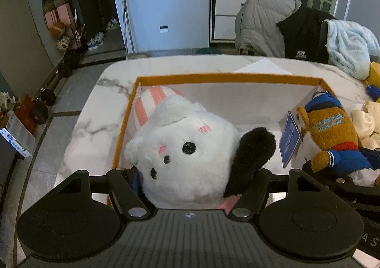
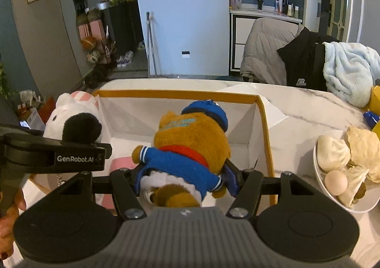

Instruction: Organize objects

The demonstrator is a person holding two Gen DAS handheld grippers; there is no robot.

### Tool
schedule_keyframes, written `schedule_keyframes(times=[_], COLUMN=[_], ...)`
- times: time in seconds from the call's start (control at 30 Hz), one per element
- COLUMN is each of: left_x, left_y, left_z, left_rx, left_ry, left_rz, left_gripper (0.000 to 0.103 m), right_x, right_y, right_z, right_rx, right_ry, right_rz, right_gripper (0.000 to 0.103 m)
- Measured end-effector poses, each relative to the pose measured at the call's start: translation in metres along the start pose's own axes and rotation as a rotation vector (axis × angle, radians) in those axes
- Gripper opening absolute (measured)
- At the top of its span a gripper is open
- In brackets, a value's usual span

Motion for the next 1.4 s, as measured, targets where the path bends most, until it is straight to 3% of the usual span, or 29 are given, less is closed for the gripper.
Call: schedule_keyframes(times=[0.23, 0.57, 0.73, 0.93, 1.27, 1.4], left_x=[0.001, 0.009, 0.021, 0.025, 0.024, 0.022], left_y=[0.002, -0.012, -0.009, -0.007, -0.003, -0.003], left_z=[0.024, 0.039, 0.048, 0.054, 0.061, 0.063], left_rx=[-0.073, -0.108, -0.15, -0.216, -0.308, -0.346], left_ry=[0.023, -0.016, 0.006, 0.054, 0.055, 0.062], left_rz=[-0.012, 0.039, 0.064, 0.06, 0.041, 0.024], left_gripper=[0.083, 0.083, 0.083, 0.083, 0.083, 0.089], right_x=[0.003, 0.0, 0.001, -0.003, -0.002, -0.003], right_y=[0.006, 0.006, 0.011, 0.021, 0.026, 0.028], right_z=[0.025, 0.062, 0.077, 0.08, 0.09, 0.089], right_rx=[-0.108, -0.269, -0.339, -0.392, -0.491, -0.515], right_ry=[-0.002, 0.013, 0.023, 0.035, 0.055, 0.05], right_rz=[0.038, 0.064, 0.079, 0.061, 0.053, 0.07], right_gripper=[0.064, 0.064, 0.064, 0.063, 0.064, 0.066])
Point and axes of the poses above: each gripper's, at about its wrist camera, not at the fingertips, and z roughly the way its jaws point, x to its right, y to its underside, the point moved 5 cm from there along z, roughly the way its jaws point, and after that the axes turned 6 degrees about z, right-handed, at the moved point
